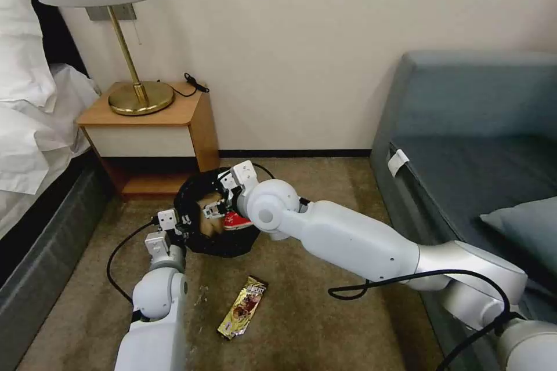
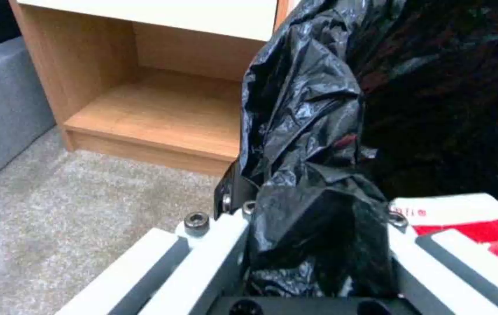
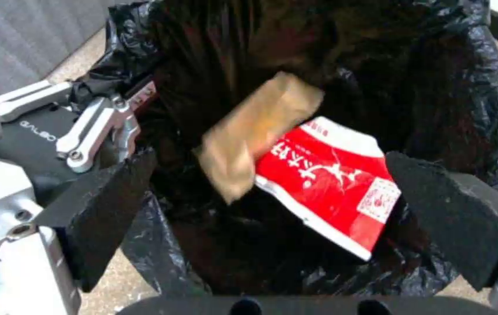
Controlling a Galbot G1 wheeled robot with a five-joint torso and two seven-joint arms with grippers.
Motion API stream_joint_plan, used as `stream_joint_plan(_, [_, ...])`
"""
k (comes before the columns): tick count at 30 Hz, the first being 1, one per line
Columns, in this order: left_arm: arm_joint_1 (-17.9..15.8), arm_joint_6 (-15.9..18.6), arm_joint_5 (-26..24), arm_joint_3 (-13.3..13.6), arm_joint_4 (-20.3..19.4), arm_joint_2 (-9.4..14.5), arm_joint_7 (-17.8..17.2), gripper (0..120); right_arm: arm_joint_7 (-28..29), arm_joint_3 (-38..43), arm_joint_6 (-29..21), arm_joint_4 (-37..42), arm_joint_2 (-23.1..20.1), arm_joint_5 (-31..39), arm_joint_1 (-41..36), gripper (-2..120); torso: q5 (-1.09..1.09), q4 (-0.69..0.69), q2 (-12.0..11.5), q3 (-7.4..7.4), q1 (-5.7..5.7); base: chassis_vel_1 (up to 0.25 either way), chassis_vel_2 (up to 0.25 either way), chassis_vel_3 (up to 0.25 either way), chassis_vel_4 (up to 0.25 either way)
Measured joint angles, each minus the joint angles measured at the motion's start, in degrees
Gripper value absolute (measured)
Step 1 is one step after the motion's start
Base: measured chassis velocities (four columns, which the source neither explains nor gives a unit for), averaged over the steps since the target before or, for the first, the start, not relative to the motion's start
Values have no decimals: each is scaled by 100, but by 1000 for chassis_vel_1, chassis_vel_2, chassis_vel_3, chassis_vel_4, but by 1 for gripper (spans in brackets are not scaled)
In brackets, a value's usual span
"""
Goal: Pick up the trash bin, then pick up the garbage on the floor and place it into the trash bin.
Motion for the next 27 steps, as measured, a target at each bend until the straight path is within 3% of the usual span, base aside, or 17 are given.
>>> stream_joint_plan(14, [25, -4, -7, -3, -10, 21, 2, 1, -155, 38, 313, -6, 63, -426, -22, 100, 0, 0, 0, 0, 0, 0, 0, 0, 0])
stream_joint_plan(19, [41, -8, -23, -31, -15, 48, 4, 1, -416, 151, 871, -75, 66, -1009, 1, 100, 0, 0, 0, 0, 0, 0, 0, 0, 0])
stream_joint_plan(22, [28, -8, -43, -63, -19, 62, 5, 1, -832, 245, 1339, -333, 54, -1978, 25, 100, 0, 0, 0, 0, 0, 0, 0, 0, 0])
stream_joint_plan(27, [23, -8, -89, -107, -23, 70, 9, 1, -1309, 392, 1887, -598, 9, -2768, -18, 100, 0, -1, 0, 0, 0, 0, 0, 0, 0])
